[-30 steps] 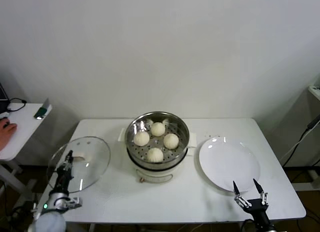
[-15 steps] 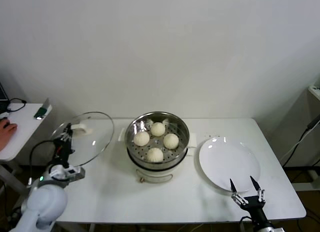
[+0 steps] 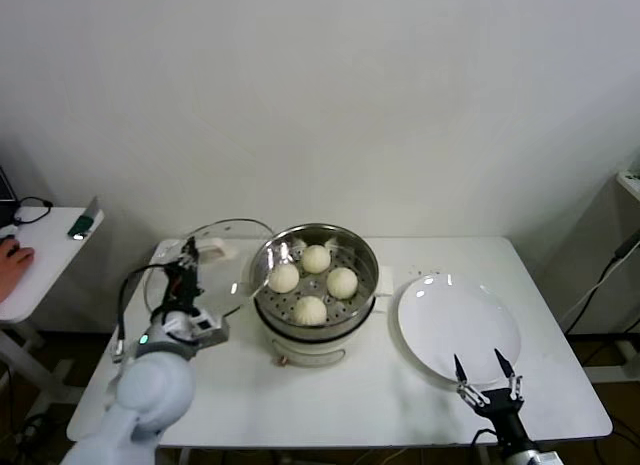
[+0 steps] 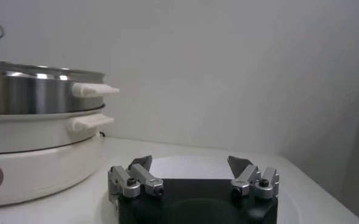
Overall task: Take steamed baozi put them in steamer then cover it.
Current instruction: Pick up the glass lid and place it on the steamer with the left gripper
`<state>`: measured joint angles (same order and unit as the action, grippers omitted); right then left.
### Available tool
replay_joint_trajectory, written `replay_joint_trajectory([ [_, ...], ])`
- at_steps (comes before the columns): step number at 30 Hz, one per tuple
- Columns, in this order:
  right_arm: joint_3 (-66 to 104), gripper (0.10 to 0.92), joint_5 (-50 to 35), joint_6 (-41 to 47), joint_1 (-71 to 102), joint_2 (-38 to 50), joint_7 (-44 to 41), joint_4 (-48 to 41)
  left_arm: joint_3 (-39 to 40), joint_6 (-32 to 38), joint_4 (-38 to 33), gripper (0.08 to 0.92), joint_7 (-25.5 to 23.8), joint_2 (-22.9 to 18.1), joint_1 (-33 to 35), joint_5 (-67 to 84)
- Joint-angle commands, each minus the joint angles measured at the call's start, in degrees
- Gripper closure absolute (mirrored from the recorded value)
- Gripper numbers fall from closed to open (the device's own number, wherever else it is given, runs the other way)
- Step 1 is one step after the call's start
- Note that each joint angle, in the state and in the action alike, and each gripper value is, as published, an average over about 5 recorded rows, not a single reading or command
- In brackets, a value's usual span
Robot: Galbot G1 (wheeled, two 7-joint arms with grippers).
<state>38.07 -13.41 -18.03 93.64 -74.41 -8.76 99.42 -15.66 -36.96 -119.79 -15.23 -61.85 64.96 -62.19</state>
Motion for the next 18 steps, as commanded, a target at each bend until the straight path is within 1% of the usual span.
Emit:
replay_joint_trajectory([
  [1, -0.08, 0.203, 0.33, -0.20, -0.24, -0.17, 0.07, -0.38, 14.08, -5.71, 2.85, 0.861, -4.70, -8.42, -10.41, -11.90],
  [9, 0.00, 0.203, 0.33, -0.95, 0.08, -0.25, 0.14, -1.05, 18.98, -7.33, 8.52, 0.861, -5.27, -17.36, -13.77, -16.27],
  [18, 0.47, 0.203, 0.35, -1.37, 0.09, -0.06, 0.29, -1.18, 20.17, -7.59, 13.61, 0.861, -5.28, -26.18, -13.55, -24.20],
])
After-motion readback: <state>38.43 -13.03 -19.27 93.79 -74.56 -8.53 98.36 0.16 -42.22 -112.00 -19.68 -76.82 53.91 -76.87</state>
